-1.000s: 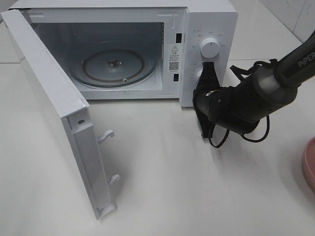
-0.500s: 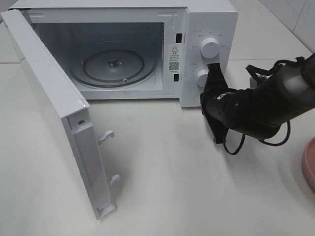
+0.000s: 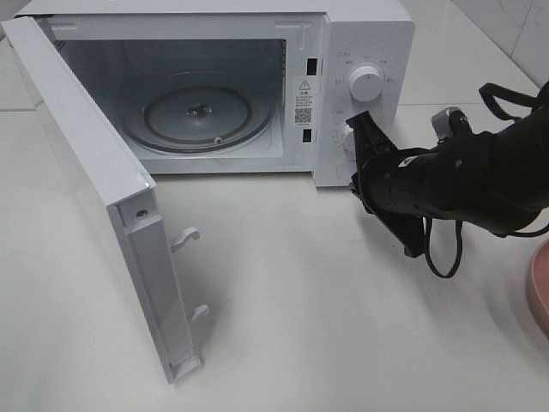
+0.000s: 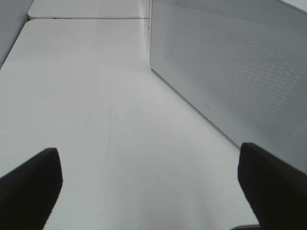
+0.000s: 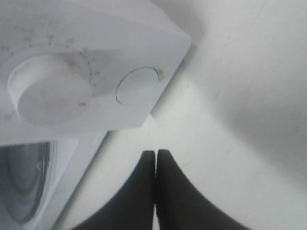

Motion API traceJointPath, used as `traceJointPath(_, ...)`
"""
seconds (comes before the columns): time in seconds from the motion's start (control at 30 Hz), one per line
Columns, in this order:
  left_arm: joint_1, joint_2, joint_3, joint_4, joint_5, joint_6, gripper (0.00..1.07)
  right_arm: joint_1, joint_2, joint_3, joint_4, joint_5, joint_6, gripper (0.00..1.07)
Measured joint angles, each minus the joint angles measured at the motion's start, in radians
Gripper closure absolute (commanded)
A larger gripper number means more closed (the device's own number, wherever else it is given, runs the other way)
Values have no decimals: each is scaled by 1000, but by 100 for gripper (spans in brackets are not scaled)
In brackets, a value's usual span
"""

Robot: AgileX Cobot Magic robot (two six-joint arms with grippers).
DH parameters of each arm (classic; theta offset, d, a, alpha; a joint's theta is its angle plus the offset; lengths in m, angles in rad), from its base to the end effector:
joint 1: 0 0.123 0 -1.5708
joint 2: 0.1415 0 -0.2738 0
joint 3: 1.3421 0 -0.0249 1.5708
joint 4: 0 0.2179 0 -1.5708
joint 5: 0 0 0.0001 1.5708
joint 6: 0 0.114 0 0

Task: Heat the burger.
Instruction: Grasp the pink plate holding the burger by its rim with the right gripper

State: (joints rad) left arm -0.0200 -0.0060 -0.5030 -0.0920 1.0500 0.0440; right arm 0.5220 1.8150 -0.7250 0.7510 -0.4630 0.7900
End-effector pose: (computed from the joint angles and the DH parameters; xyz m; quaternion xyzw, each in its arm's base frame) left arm -0.0030 -0.0090 0.2532 0.0288 0.8467 -0.0396 0.5299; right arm 0.3011 0.1332 0.1404 0.4711 0.7532 0.2950 0.3517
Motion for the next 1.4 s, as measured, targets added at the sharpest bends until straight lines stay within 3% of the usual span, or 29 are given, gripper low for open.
traceJointPath(0.3,0,0,0,0,0,0,16,0,-97,0,-21,271,-440,107)
traceJointPath(0.4,0,0,0,0,0,0,16,-4,-106,0,-26,305,-480,107)
traceJointPath(0.57,0,0,0,0,0,0,16,-69,-160,0,-90,550,-661,107)
traceJointPath(0.8,0,0,0,0,0,0,16,-129,-238,0,-218,734,-739,106)
traceJointPath(1.07,0,0,0,0,0,0,16,-149,-346,0,-488,975,-756,103)
traceJointPath(1.4,0,0,0,0,0,0,16,-225,-413,0,-621,1158,-756,99)
